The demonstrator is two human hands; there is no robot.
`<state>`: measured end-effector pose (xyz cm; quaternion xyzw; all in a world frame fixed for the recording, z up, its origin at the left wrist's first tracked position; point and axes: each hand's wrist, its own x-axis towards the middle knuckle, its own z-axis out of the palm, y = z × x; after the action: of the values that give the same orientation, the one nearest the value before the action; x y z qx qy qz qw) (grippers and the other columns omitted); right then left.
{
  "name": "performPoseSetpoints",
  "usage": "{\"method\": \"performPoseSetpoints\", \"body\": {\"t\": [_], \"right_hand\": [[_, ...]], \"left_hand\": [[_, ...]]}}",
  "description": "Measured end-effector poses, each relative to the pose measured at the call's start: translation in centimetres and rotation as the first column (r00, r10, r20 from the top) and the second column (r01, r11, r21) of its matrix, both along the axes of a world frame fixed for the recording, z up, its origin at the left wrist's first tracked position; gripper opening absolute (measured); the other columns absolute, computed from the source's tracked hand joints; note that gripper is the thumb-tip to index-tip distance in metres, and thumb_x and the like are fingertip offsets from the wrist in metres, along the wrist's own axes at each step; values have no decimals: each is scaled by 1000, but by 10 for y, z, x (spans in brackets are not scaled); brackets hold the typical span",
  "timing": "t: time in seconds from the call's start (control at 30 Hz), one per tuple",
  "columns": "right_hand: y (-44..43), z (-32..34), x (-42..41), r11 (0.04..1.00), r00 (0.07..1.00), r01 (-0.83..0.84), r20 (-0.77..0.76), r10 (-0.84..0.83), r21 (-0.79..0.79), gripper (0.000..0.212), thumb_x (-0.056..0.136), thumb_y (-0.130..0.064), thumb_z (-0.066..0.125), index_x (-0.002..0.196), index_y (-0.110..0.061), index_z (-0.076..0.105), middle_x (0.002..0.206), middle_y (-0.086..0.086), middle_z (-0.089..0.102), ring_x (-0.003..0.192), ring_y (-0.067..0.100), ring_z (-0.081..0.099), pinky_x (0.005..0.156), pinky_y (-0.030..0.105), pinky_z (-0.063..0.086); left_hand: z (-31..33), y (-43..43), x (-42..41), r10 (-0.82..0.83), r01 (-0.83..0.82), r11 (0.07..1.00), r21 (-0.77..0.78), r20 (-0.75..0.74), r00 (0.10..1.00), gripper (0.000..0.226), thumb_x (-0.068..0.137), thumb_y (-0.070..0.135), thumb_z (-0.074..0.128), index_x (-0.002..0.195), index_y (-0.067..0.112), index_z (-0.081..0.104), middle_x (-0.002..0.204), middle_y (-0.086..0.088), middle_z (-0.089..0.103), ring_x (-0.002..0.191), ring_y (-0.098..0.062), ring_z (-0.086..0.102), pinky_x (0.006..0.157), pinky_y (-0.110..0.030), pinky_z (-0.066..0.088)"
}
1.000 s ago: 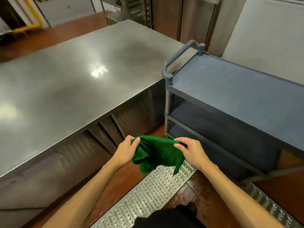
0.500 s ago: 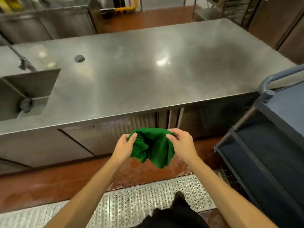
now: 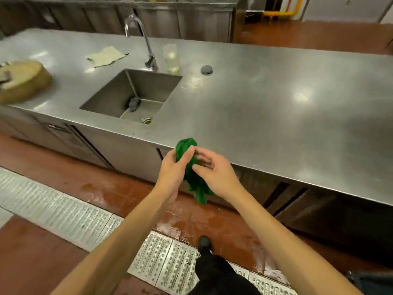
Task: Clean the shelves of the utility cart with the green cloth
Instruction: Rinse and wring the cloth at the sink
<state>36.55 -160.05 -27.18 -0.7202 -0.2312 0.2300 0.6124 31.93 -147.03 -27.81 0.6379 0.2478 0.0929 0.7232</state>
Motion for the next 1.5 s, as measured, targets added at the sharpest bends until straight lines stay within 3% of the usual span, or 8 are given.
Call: {"method": "performPoseSetpoints", "body": {"t": [0.13, 0.3, 0.47, 0.63, 0.8, 1.17, 1.33, 1.5], "right_hand": [[34, -4, 51, 964, 910, -134, -357, 211, 229, 50, 94, 9, 50, 139, -12, 51, 128, 7, 64, 116, 19, 64, 96, 36, 55], [81, -35, 109, 986, 879, 167, -452, -151, -4, 23, 98, -27, 57, 118, -20, 64, 121, 7, 69, 109, 21, 66, 96, 41, 54], [136, -50, 144, 998, 767, 14, -640, -49, -61, 69, 90, -63, 51, 150, -37, 29, 159, 5, 25, 145, 28, 28, 115, 58, 27], [197, -38, 169, 968, 548, 128, -829, 112, 215, 42, 96, -57, 45, 121, -26, 57, 123, 12, 58, 116, 32, 58, 106, 54, 43], [254, -31, 188, 914, 466, 236, -864, 190, 329, 61, 93, -59, 50, 134, -15, 55, 129, 18, 62, 118, 37, 62, 103, 57, 45], [405, 1, 224, 895, 636, 236, -756, 152, 379, 67, 90, -66, 45, 115, -9, 72, 117, 16, 70, 108, 31, 68, 97, 49, 51], [480, 12, 244, 919, 780, 316, -616, -112, 234, 49, 84, -56, 63, 111, -16, 73, 106, 10, 74, 100, 29, 71, 91, 48, 56], [516, 31, 278, 967, 961, 209, -211, -176, 145, 21, 88, -32, 59, 71, -23, 68, 70, -4, 68, 73, 11, 66, 66, 30, 51]], "left_hand": [[8, 52, 34, 172, -172, 985, -11, -15, 985, 34, 96, 29, 65, 119, 4, 65, 111, -17, 73, 104, -33, 70, 95, -51, 55], [26, 103, 80, 287, -289, 957, -30, -53, 956, 26, 103, 27, 53, 115, 8, 65, 108, -11, 75, 102, -25, 72, 86, -40, 58], [47, 151, 121, 377, -382, 922, -65, -77, 923, 30, 104, 33, 49, 117, 9, 63, 108, -11, 73, 98, -25, 72, 82, -39, 58], [60, 194, 148, 406, -413, 894, -173, -74, 911, 29, 104, 32, 47, 110, 12, 68, 99, -8, 76, 94, -23, 73, 77, -35, 59], [58, 235, 170, 395, -393, 884, -252, -45, 918, 34, 104, 28, 44, 114, 7, 68, 106, -13, 75, 99, -26, 72, 83, -39, 60], [18, 376, 209, 355, -353, 813, 463, 86, 931, 16, 97, 30, 55, 94, 44, 62, 100, 11, 69, 99, -12, 65, 90, -38, 55], [43, 450, 235, 95, -155, 910, -385, -169, 981, 45, 91, 37, 40, 116, 12, 68, 120, -13, 70, 109, -34, 65, 95, -52, 52], [51, 493, 270, -44, -53, 770, -635, -136, 990, 74, 84, 75, 44, 104, 11, 75, 107, -17, 74, 92, -33, 73, 86, -46, 56]]}}
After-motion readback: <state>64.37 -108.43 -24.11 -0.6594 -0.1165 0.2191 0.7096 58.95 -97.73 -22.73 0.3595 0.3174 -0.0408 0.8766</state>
